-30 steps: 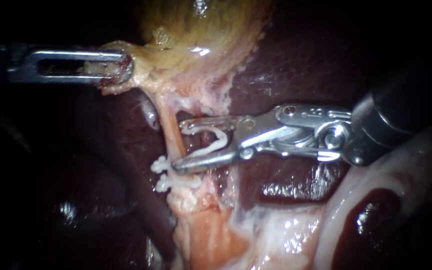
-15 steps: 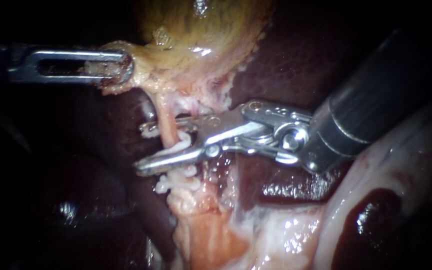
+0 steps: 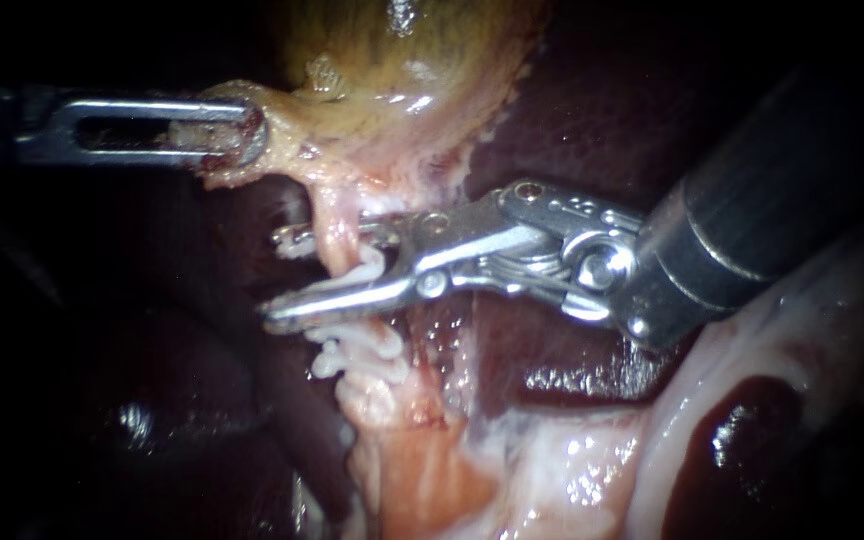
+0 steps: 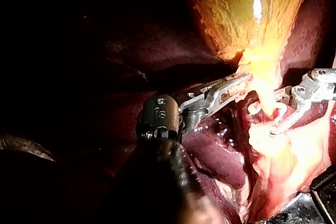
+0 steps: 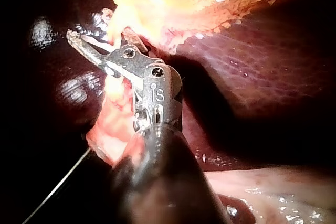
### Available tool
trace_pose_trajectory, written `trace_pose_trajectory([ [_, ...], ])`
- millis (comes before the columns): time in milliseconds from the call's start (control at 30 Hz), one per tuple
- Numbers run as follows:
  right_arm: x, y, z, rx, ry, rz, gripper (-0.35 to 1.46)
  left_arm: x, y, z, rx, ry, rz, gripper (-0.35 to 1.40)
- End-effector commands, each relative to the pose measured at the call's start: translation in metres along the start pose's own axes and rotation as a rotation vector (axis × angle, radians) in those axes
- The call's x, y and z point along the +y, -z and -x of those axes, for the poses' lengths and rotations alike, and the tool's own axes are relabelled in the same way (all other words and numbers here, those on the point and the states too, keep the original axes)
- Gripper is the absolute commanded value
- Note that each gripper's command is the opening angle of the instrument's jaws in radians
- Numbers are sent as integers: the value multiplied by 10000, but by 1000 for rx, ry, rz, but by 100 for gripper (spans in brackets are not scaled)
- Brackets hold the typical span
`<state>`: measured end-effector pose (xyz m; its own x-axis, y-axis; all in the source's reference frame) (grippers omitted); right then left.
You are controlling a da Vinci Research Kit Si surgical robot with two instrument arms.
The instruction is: Clipping third clip left tube
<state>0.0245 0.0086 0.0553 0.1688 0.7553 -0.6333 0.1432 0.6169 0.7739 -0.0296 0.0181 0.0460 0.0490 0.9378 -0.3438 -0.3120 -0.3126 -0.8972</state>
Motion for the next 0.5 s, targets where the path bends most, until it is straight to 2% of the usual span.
trace_pose_trajectory([
  [33, -1, 3, 1, 2, 0, 12, 19, 0, 1, 0, -1, 0, 1, -35],
  [200, -1, 7, 2, 6, 0, 27, -1, 0, 1, 0, -1, 1, 1, -35],
  [300, -2, 9, 3, 5, 0, 22, -35, 0, 1, -1, -1, 1, 1, -35],
  [500, -3, 11, 2, 3, 0, 16, -35, 0, 1, -1, -1, 1, 1, -35],
])
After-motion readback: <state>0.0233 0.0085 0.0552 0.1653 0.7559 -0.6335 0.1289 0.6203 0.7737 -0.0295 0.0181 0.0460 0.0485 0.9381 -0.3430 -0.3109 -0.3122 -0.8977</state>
